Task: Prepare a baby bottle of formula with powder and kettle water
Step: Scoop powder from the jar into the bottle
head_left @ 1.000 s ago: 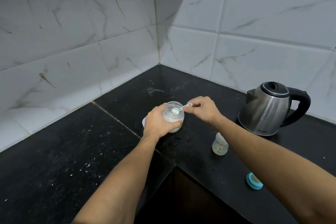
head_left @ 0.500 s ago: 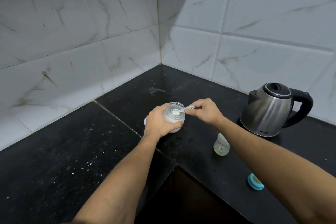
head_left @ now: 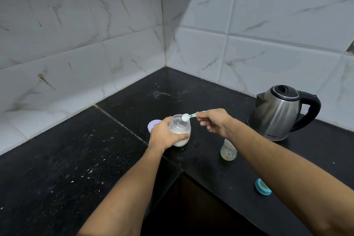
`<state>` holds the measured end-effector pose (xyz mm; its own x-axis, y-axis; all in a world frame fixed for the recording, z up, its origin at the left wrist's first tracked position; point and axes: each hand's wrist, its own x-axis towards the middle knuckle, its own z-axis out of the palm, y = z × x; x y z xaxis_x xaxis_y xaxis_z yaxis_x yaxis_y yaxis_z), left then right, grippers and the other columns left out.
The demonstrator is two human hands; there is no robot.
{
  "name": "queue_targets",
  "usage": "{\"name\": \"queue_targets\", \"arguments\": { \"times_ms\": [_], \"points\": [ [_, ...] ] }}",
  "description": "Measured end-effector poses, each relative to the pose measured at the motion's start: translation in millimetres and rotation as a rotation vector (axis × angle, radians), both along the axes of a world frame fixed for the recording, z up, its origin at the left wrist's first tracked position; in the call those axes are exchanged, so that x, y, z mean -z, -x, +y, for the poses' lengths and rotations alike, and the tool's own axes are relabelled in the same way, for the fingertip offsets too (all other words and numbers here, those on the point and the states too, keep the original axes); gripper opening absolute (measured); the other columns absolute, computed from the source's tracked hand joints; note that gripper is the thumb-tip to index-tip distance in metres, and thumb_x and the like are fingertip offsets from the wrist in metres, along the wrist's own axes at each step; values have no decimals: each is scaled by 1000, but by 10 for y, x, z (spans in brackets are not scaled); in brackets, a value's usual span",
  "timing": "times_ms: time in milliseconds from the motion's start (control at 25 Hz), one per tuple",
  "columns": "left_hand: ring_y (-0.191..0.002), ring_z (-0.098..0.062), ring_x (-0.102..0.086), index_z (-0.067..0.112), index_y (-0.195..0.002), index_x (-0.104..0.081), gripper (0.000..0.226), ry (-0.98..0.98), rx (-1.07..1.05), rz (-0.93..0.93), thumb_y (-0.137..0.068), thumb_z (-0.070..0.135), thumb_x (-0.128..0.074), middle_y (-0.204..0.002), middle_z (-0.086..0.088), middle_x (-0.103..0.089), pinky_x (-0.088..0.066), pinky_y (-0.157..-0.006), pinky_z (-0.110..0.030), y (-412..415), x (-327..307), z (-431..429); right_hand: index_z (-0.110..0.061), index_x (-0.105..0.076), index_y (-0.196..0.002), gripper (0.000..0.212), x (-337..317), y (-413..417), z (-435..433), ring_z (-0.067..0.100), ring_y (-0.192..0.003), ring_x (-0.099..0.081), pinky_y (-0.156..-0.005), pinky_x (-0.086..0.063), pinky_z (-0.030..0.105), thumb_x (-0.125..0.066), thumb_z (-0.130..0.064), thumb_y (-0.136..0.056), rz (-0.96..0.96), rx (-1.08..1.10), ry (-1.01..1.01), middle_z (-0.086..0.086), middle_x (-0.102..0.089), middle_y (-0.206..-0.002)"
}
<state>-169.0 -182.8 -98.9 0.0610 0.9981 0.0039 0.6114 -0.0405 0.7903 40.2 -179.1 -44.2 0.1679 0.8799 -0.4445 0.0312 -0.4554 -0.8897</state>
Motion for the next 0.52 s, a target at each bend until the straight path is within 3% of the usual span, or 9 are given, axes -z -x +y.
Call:
{"name": "queue_targets", "arguments": {
  "times_ms": [160, 280, 360, 400, 480, 520],
  "points": [
    [-103, -4, -66, 38, -119, -68, 67, 71, 26, -36, -59, 47, -97, -101, 20, -73, -46, -80, -19, 38, 171, -15, -7, -79, -90, 12, 1, -94, -68, 7, -58, -62, -51, -44, 18, -81, -19, -90, 75, 67, 41, 1, -74, -77],
    [-107, -7, -67, 39, -116, -67, 72, 95, 11, -60, -52, 54, -97, -104, 20, -73, -52, -93, -29, 62, 272, 9, -6, -79, -93, 13, -3, -207, -128, 7, -57, -62, -48, -43, 17, -81, -19, -90, 99, 115, 31, 0, -74, -74],
    [-114, -9, -66, 39, -127, -61, 96, 144, 33, -64, -41, 65, -93, -115, 19, -72, -52, -105, -37, 91, 263, 3, -6, -79, -92, 13, -14, -282, -172, 7, -56, -62, -47, -43, 16, -81, -19, -90, 104, 141, 24, 0, -74, -74],
    [-125, -13, -62, 34, -142, -52, 119, 178, 52, -59, -36, 69, -92, -129, 16, -68, -48, -111, -40, 94, 249, -9, -6, -79, -91, 13, -20, -321, -196, 7, -56, -62, -46, -43, 16, -81, -19, -90, 106, 151, 18, 0, -74, -74],
    [-147, -19, -43, 22, -165, -22, 157, 196, 45, -41, -34, 71, -93, -158, 6, -47, -36, -122, -41, 54, 172, -71, -7, -79, -88, 13, -47, -397, -248, 7, -55, -62, -44, -43, 16, -81, -19, -90, 108, 170, 4, 0, -74, -74],
    [-154, -19, -33, 20, -167, -13, 159, 133, 28, -33, -40, 71, -94, -166, 3, -36, -32, -125, -41, 0, 93, -110, -7, -79, -87, 13, -67, -436, -274, 7, -55, -62, -44, -42, 16, -81, -19, -90, 112, 183, -6, 0, -74, -74]
  ]
}}
